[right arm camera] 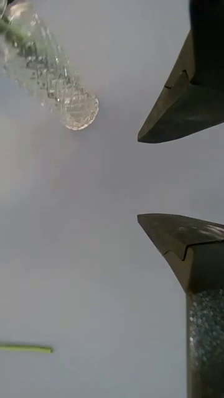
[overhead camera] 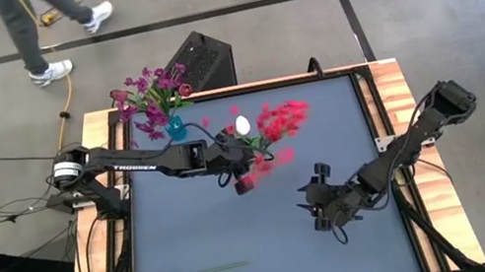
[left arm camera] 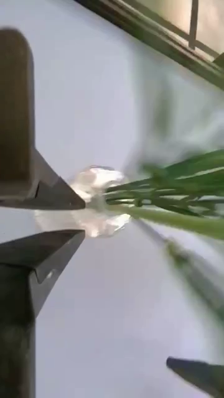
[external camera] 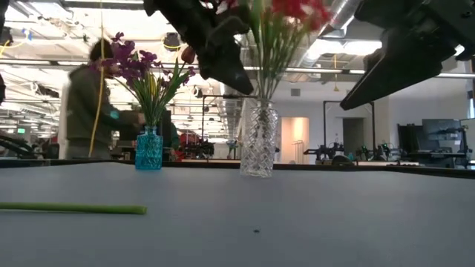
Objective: Sort flowers into vase by color
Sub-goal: Put the white tulip into the transparent vase
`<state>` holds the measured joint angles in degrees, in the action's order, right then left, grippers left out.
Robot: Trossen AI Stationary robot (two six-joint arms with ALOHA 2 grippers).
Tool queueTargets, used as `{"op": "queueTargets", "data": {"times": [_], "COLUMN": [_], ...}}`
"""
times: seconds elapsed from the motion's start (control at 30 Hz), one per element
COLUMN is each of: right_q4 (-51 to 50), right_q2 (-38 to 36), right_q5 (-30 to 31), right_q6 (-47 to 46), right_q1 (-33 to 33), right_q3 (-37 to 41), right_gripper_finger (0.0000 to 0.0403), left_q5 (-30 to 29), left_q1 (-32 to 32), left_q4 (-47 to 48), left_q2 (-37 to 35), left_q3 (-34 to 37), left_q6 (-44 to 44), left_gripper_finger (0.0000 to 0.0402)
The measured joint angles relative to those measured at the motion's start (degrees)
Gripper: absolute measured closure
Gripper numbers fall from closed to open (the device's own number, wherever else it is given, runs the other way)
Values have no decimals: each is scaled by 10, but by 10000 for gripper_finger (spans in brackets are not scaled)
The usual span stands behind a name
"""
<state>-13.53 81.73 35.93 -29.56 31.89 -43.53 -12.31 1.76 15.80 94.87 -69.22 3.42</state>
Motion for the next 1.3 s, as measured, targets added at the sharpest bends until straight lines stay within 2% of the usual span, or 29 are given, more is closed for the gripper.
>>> {"op": "queueTargets", "data": {"times": [0.2, 0.33, 0.6, 0.8, 0.9, 1.1, 1.3], "right_q4": [-5, -9, -10, -10, -7, 13, 29], "right_q2": [0, 0, 0, 0, 0, 0, 0], "right_q5": [0, 0, 1, 1, 1, 0, 0], "right_q6": [-2, -4, -4, -4, -4, -5, -5], "right_q1": [1, 1, 4, 4, 4, 4, 4], "right_q3": [0, 0, 0, 0, 0, 0, 0], "right_gripper_finger": [182, 182, 182, 182, 182, 182, 182], "left_q5": [-15, -15, 28, 32, 53, 85, 86], "left_q1": [0, 0, -6, -6, -14, -82, -201], "left_q4": [32, 70, 179, 278, 319, 385, 369], "left_q2": [-30, -64, -132, -188, -211, -234, -228], "left_q3": [-1, -1, -1, -1, -1, -1, 20], "left_q6": [-1, 3, 5, 49, 72, 129, 205], "left_gripper_finger": [297, 276, 272, 272, 272, 272, 272]}}
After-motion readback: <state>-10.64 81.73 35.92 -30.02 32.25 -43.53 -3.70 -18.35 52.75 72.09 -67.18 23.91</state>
